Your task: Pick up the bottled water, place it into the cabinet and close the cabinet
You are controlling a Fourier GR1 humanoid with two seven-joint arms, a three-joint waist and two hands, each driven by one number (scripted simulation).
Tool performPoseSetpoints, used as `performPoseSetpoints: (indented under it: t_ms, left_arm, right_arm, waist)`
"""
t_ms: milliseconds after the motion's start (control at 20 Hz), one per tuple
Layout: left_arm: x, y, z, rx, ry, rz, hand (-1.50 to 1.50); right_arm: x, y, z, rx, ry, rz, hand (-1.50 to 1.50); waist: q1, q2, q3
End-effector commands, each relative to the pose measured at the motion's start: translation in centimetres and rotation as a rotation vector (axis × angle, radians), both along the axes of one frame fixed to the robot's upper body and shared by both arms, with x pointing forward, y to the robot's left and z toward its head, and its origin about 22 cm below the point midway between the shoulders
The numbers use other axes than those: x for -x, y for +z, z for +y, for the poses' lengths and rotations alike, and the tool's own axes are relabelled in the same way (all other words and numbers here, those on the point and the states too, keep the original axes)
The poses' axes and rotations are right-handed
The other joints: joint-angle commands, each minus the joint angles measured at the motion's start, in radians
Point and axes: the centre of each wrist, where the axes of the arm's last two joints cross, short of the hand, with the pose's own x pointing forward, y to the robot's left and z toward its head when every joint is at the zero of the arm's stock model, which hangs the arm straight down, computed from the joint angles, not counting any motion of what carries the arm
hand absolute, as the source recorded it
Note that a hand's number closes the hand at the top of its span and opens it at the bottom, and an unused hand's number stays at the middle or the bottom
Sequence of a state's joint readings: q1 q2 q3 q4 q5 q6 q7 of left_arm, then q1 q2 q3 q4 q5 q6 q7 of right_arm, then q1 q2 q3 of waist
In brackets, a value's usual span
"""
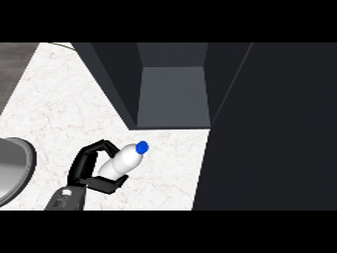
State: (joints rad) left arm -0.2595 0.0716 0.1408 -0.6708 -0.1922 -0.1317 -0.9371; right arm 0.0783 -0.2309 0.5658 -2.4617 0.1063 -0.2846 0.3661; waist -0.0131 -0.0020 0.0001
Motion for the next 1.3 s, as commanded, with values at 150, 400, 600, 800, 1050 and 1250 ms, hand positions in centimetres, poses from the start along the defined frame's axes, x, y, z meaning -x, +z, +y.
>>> performPoseSetpoints:
  t_ms: [150, 400, 600, 800, 1050, 1250]
  left_arm:
    - [-2.5, 2.0, -3.9, 0.116, 0.101, -0.078, 1.50]
    - [-5.2, 5.6, -6.4, 0.201, 0.055, -0.065, 1.50]
    - [-2.9, 6.8, -8.8, 0.271, 0.017, -0.034, 1.50]
    - [-4.1, 8.7, -11.3, 0.263, 0.037, -0.036, 1.50]
    - [-6.0, 13.8, -14.0, 0.277, 0.032, -0.025, 1.50]
    - [-7.3, 16.7, -17.5, 0.248, 0.081, -0.044, 1.50]
  right_arm:
    - [3.4, 0.8, -0.3, 0.002, -0.012, -0.025, -1.50]
    - [2.5, 1.3, -0.1, -0.007, -0.030, -0.027, -1.50]
    - [2.3, 1.1, -0.7, 0.002, -0.027, -0.020, -1.50]
    - [3.1, 1.1, 0.2, -0.016, -0.020, -0.041, -1.50]
    - [3.6, 1.7, -1.0, -0.019, -0.029, -0.032, -1.50]
    - [2.0, -0.5, 0.1, -0.005, -0.008, -0.037, -1.50]
  waist:
    - [-0.003, -0.005, 0.000]
    - [0.004, -0.003, 0.000]
    - [0.012, -0.005, 0.000]
    - [0.001, -0.002, -0.001]
    - [-0.001, -0.002, 0.000]
    - [-0.006, 0.000, 0.000]
